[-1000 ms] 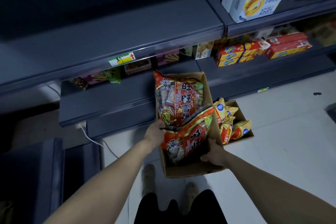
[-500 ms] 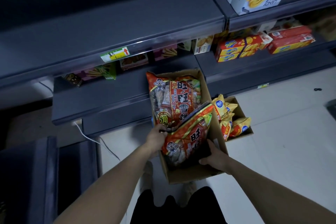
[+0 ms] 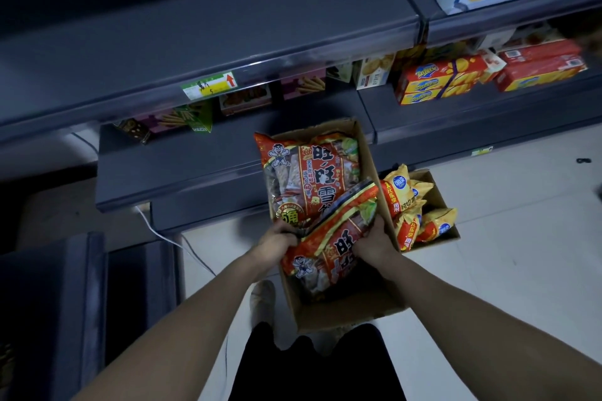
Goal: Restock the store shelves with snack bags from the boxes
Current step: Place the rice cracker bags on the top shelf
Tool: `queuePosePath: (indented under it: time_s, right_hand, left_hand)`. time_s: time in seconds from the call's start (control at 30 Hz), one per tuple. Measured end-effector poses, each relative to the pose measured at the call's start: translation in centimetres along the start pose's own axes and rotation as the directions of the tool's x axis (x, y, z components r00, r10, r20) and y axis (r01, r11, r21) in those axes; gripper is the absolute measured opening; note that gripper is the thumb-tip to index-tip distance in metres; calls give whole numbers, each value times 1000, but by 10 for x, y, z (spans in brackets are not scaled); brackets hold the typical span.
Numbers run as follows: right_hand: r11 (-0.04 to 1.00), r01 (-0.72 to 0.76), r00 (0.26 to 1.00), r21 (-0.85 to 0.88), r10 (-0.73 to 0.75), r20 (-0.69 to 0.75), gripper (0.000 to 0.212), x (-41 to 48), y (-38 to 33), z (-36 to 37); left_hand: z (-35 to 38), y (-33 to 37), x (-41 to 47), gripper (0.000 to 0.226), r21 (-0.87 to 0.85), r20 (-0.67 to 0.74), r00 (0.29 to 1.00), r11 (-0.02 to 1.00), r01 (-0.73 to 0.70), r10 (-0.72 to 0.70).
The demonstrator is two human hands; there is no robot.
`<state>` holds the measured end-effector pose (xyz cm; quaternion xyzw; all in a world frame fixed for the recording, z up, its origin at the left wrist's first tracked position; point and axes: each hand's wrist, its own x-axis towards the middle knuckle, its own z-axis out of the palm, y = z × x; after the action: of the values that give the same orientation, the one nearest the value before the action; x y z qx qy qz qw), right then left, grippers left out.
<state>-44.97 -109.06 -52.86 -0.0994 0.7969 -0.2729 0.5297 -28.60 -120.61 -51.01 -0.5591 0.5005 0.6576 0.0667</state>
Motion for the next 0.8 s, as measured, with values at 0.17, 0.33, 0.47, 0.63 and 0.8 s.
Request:
queuePosePath:
  time_s: [0.17, 0.33, 0.47, 0.63, 0.8]
  right_hand:
    - [994, -87, 993, 70, 81, 86, 97, 5, -8, -7]
    - [982, -188, 973, 2, 186, 133, 73, 10, -20, -27]
    - [990, -143, 976, 4, 140, 166, 76, 16, -26, -36]
    - [982, -47, 976, -185, 84, 199, 77, 16, -26, -42]
    - [949, -10, 970, -317, 86, 228, 83, 10, -23, -50]
  left_hand:
    - [9, 1, -3, 58, 450, 220, 973, 892, -45, -62]
    - [20, 4, 1, 33, 599, 75, 997, 798, -64, 23]
    - [12, 2, -2, 31, 472, 43, 998, 879, -64, 50]
    - [8, -3, -4, 42, 366, 83, 993, 924, -111, 86]
    - [16, -18, -5, 27, 350, 85, 994, 932, -95, 69]
